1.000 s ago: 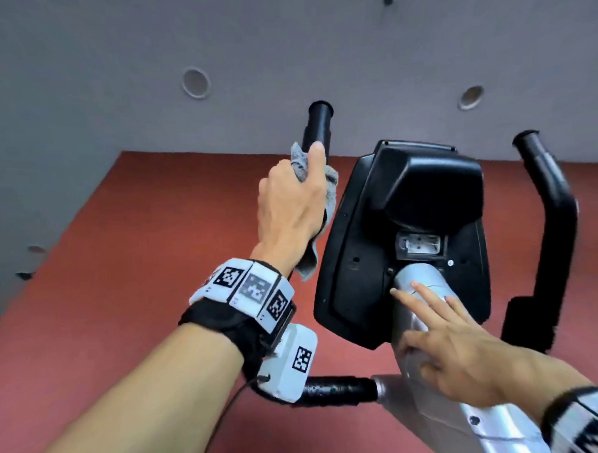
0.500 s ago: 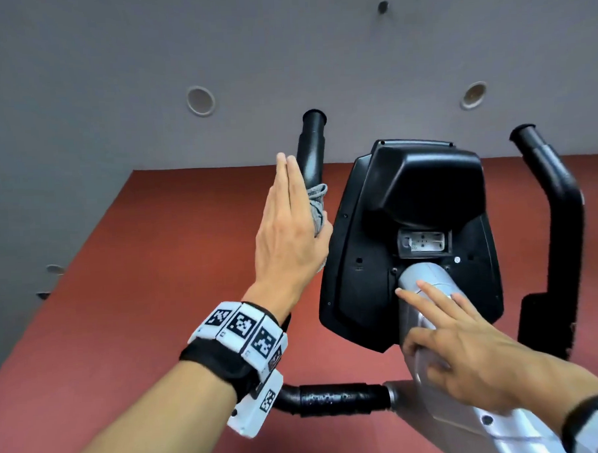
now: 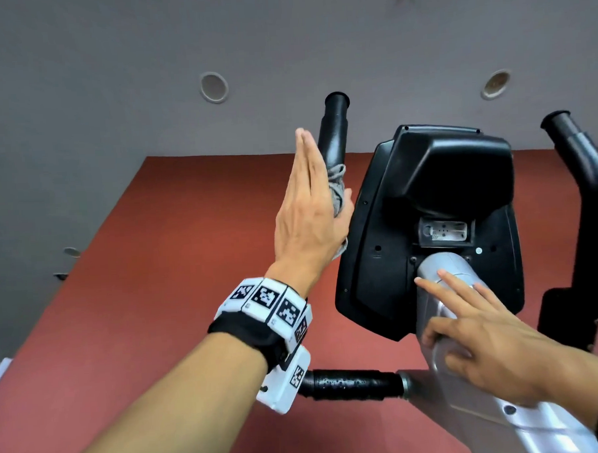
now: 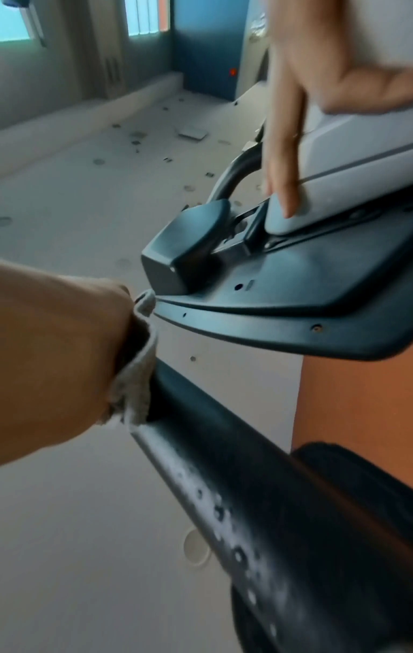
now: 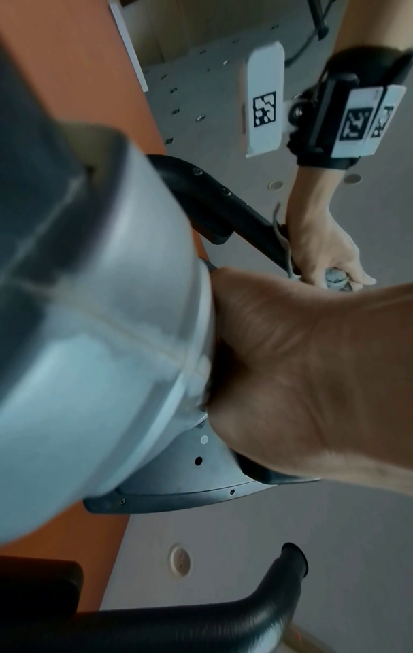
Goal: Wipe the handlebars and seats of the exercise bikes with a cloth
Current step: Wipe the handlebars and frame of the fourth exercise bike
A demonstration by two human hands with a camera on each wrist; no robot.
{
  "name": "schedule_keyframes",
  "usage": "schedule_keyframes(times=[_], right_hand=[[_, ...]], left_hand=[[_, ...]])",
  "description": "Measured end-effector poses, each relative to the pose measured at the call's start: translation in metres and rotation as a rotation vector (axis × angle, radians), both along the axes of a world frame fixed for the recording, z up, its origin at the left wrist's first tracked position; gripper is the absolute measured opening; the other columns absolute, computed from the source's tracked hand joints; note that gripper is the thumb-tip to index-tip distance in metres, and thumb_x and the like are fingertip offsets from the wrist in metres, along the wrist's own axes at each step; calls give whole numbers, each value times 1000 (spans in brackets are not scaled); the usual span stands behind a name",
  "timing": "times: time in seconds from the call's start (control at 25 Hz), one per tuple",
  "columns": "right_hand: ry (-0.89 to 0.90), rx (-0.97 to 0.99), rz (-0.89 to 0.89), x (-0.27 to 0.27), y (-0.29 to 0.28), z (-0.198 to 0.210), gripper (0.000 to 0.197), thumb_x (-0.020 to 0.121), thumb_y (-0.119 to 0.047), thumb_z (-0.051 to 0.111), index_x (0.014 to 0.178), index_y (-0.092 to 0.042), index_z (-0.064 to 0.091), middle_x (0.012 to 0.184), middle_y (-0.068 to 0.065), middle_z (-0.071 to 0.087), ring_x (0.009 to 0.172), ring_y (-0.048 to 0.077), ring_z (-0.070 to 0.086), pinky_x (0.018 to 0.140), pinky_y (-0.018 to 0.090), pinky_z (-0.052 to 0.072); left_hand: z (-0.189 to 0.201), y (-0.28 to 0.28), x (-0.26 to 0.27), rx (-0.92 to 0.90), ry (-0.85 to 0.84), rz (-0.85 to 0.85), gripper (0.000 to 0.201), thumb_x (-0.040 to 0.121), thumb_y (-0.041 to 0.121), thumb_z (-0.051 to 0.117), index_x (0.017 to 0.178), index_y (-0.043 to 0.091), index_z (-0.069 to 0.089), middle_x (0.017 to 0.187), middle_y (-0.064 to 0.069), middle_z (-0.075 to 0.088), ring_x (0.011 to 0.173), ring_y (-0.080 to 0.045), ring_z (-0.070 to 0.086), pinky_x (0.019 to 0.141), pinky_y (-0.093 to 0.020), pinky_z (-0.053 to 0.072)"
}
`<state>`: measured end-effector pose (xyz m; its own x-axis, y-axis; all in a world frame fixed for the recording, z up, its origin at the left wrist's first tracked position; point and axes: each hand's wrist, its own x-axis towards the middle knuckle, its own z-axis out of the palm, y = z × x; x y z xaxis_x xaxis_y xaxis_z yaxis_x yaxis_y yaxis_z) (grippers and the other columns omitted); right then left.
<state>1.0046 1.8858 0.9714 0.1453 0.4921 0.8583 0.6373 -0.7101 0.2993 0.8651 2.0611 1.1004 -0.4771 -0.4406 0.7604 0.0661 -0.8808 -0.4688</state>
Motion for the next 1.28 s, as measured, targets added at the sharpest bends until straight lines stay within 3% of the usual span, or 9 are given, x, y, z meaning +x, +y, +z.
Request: schedule_keyframes(times=[0.12, 0.28, 0.44, 0.6, 0.84, 1.04, 1.28], right_hand=[[7, -7, -27, -3, 1, 2, 23, 100, -32, 44, 119, -42, 51, 163, -13, -32, 142, 10, -43, 121, 37, -17], [-18, 14, -72, -4, 3, 0, 28, 100, -33, 43, 127, -40, 44, 164, -11, -32, 148, 17, -38, 123, 38, -16], [-24, 30, -46, 2, 1, 1, 28, 99, -33, 45, 126, -41, 43, 164, -15, -30, 148, 13, -39, 121, 36, -17], [-40, 32, -23, 8, 2, -1, 28, 98, -33, 46, 124, -43, 43, 164, -16, -28, 148, 12, -38, 122, 36, -16], [-74, 21, 10, 11, 1, 1, 26, 98, -34, 47, 124, -41, 46, 165, -16, -24, 148, 11, -37, 121, 34, -16], [-90, 36, -4, 13, 0, 1, 25, 98, -37, 45, 122, -43, 45, 165, -16, -24, 149, 12, -35, 121, 32, -14], [-81, 46, 33, 15, 3, 3, 46, 77, -48, 24, 118, -46, 45, 165, -18, -23, 146, 8, -36, 119, 27, -14]], left_hand=[[-6, 17, 9, 7, 1, -27, 90, 98, 29, 61, 161, 1, 2, 169, -14, 15, 153, -21, 27, 110, -34, 48], [-32, 43, 22, -26, -6, 26, 87, 100, 31, 61, 161, 1, 6, 168, -15, 18, 153, -22, 29, 108, -37, 50], [-9, 16, 13, 4, -58, 10, 84, 98, 26, 61, 159, -4, 12, 166, -18, 23, 152, -24, 31, 108, -38, 50], [-35, 50, 28, -7, -12, 40, 84, 99, 26, 63, 160, -2, 11, 167, -16, 23, 152, -21, 30, 108, -36, 50], [-12, 22, 18, 24, -75, 14, 82, 98, 23, 63, 159, -2, 15, 164, -17, 30, 151, -24, 34, 111, -37, 47], [-37, 55, 34, -30, -28, 32, 83, 99, 26, 62, 160, 0, 13, 167, -14, 24, 153, -19, 29, 113, -31, 45], [-27, 46, 36, -13, -126, 69, 80, 97, 20, 65, 157, -5, 19, 162, -20, 32, 149, -27, 37, 109, -38, 50]])
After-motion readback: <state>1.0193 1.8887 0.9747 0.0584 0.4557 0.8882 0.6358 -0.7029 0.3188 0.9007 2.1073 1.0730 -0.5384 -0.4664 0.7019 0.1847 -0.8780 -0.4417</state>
